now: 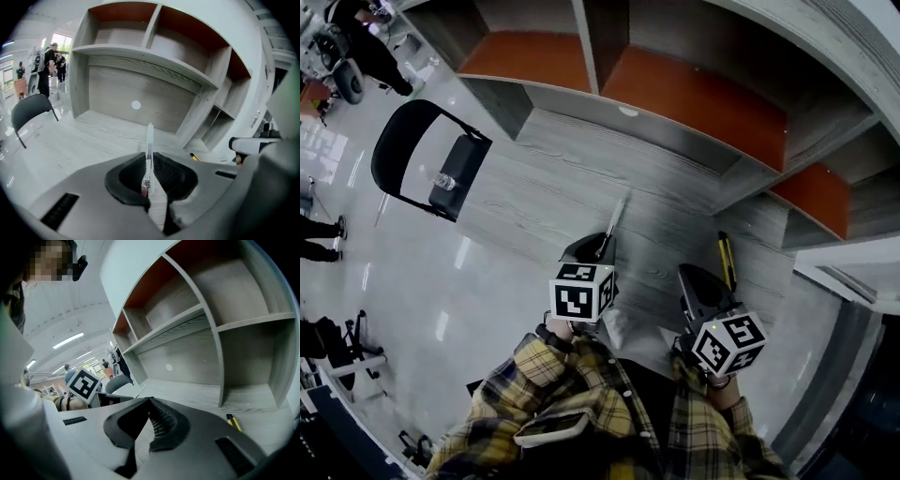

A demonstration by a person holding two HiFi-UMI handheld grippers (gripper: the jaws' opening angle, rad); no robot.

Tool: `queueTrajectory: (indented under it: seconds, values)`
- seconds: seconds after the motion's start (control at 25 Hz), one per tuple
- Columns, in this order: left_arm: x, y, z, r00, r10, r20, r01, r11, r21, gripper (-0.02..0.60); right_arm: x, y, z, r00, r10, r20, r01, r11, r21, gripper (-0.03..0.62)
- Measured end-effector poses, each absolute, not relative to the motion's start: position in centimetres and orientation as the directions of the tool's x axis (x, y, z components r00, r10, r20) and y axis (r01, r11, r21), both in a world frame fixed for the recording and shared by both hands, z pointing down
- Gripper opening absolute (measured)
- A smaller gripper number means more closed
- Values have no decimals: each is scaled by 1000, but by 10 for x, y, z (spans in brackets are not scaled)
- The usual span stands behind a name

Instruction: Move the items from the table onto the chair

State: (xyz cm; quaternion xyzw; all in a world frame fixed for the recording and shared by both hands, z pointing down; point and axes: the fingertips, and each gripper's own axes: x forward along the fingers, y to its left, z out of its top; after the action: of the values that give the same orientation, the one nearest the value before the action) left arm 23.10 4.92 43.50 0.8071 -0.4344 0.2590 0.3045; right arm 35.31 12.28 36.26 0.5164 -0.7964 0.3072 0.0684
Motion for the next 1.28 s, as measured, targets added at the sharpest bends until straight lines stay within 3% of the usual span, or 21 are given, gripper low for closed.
queueTrajectory:
  seconds: [0.44,0.88,1.28]
  values:
    - [69,15,414,377,-649,661,-925,-220,311,52,229,69,353,-581,-668,464,-811,426,-402,17]
    - [-115,-45,420,389,-634,668,-919,-220,326,52,48,11,371,-558,-647,519,-828,398,-395,17]
    - [-280,-128,482,332,-619,712,-938,-140,316,52,-125,-88,425,-623,-563,543,-782,458,-423,17]
